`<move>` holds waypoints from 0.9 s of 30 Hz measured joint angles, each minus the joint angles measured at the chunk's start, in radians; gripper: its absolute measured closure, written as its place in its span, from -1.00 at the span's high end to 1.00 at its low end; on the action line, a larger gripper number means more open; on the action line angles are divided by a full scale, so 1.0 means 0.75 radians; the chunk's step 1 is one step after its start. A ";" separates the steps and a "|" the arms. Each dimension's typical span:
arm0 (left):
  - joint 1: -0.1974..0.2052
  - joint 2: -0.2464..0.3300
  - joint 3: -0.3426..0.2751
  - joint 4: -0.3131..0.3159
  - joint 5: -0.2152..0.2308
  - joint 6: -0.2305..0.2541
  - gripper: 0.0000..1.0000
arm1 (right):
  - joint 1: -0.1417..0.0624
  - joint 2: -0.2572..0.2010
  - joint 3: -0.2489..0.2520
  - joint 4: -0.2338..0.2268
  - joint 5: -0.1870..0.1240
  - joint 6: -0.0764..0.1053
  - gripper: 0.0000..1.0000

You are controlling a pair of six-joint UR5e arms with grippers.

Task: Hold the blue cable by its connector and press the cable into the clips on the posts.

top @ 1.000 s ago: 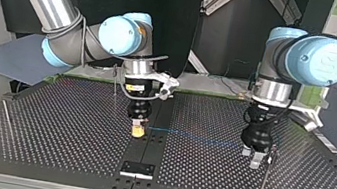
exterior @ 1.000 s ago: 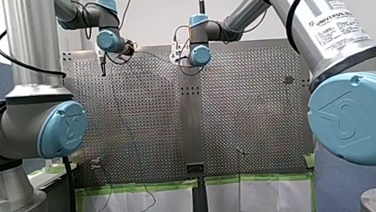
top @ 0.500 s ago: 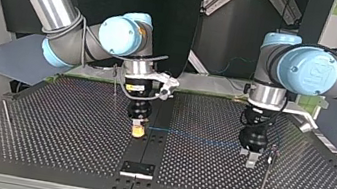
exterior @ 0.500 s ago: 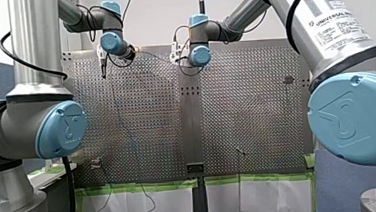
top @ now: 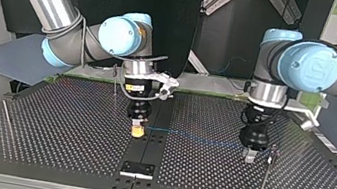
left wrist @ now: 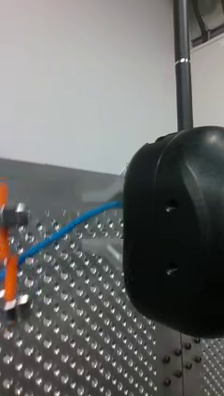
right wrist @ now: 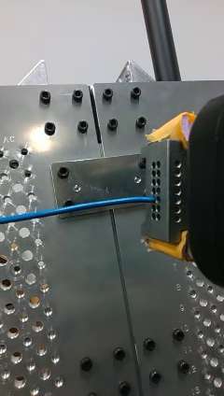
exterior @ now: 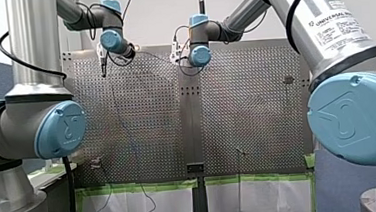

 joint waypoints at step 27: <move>-0.073 -0.012 -0.065 0.019 -0.104 0.039 -1.00 | 0.001 0.002 0.094 -0.007 0.005 0.005 -1.00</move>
